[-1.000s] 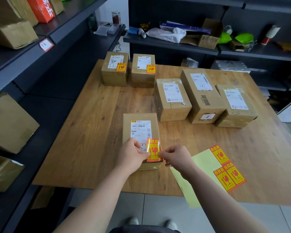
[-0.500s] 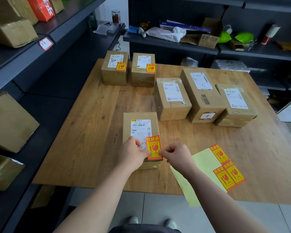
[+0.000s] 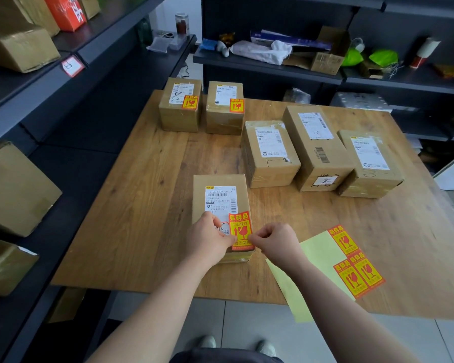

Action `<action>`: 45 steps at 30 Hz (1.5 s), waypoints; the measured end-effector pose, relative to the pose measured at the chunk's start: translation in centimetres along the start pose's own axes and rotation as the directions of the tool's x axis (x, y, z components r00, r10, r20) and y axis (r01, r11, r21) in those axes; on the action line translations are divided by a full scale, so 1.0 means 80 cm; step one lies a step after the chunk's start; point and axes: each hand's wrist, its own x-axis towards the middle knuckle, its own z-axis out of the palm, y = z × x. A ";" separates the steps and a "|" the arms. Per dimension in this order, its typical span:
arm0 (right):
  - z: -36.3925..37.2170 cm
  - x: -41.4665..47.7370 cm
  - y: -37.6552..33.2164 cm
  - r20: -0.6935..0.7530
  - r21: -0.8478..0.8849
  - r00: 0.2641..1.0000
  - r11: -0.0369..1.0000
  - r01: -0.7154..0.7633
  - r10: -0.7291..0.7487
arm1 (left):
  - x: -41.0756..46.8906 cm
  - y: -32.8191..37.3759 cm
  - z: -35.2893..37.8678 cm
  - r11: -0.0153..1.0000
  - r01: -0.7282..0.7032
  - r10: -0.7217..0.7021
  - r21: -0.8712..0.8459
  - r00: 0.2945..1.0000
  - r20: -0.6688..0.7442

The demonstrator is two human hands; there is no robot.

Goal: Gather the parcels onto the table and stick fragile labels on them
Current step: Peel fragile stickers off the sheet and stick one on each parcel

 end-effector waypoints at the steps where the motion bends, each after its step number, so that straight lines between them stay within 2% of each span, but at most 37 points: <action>1: 0.000 0.000 0.000 0.003 0.000 1.000 1.000 -0.002 0.002 | 0.000 0.000 0.000 1.000 0.000 0.000 0.001 1.000 0.002; 16: -0.005 0.009 -0.008 0.069 -0.047 0.996 0.998 -0.049 0.052 | 0.002 -0.001 0.002 1.000 -0.021 0.021 0.002 1.000 -0.018; 22: -0.009 0.015 -0.003 0.044 -0.082 0.997 0.995 -0.052 0.056 | 0.002 -0.006 0.003 0.996 -0.084 0.084 -0.004 0.995 -0.054; 24: -0.009 0.014 -0.002 0.047 -0.091 0.999 0.996 0.006 -0.002 | 0.000 -0.012 0.005 0.990 -0.145 0.144 0.000 0.987 -0.067; 27: -0.008 0.009 -0.001 0.046 -0.220 0.975 0.949 0.224 -0.219 | -0.001 -0.021 0.009 0.953 -0.296 0.301 0.063 0.949 -0.094; 30: -0.007 0.007 0.012 0.099 -0.421 0.867 0.769 0.481 -0.488 | 0.001 -0.031 0.015 0.835 -0.465 0.505 0.295 0.860 -0.074; 32: -0.008 0.009 0.022 0.202 -0.554 0.807 0.615 0.561 -0.554 | 0.002 -0.036 0.016 0.751 -0.504 0.583 0.427 0.809 -0.070; 34: -0.009 0.013 0.028 0.280 -0.610 0.799 0.544 0.576 -0.533 | 0.004 -0.039 0.014 0.729 -0.460 0.547 0.507 0.837 -0.027; 37: -0.011 0.020 0.036 0.313 -0.618 0.787 0.515 0.594 -0.532 | 0.012 -0.044 0.010 0.705 -0.400 0.456 0.586 0.888 0.057; 42: -0.010 0.027 0.043 0.331 -0.614 0.790 0.517 0.596 -0.517 | 0.019 -0.046 0.007 0.678 -0.396 0.404 0.619 0.904 0.136; 45: -0.007 0.023 0.043 0.310 -0.567 0.805 0.581 0.583 -0.505 | 0.021 -0.055 0.004 0.739 -0.421 0.395 0.526 0.903 0.169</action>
